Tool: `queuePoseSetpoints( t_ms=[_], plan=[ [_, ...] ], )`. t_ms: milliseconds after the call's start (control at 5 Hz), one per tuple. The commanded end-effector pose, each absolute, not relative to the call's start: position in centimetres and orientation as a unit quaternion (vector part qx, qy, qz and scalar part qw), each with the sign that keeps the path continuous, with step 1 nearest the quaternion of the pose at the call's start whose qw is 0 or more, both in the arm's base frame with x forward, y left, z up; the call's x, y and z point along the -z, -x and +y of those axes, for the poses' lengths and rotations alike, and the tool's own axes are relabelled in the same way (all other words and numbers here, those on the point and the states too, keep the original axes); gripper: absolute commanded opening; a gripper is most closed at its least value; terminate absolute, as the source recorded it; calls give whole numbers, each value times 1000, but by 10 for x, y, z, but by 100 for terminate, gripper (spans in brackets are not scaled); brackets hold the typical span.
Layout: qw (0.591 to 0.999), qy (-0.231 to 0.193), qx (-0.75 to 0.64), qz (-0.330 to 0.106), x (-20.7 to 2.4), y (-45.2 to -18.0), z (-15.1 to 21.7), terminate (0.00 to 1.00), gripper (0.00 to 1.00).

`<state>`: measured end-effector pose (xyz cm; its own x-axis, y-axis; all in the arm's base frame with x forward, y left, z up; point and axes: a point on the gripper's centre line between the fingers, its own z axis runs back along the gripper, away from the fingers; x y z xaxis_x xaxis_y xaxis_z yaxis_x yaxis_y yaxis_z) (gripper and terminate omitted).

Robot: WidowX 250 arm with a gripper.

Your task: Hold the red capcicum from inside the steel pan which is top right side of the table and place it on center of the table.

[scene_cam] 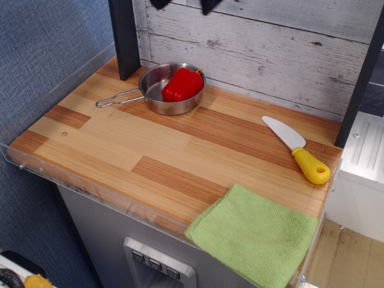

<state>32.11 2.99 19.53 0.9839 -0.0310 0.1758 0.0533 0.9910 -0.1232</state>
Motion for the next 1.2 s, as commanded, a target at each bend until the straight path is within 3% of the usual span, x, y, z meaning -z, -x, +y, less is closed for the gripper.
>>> queuePoseSetpoints(
  t_ms=[0, 400, 1000],
  plan=[
    [993, 58, 24, -98, -187, -349, 75, 0, 100],
    [995, 38, -6, -94, -160, -361, 103, 0, 100],
    [996, 15, -45, -77, -95, -366, 96, 0, 100]
  ],
)
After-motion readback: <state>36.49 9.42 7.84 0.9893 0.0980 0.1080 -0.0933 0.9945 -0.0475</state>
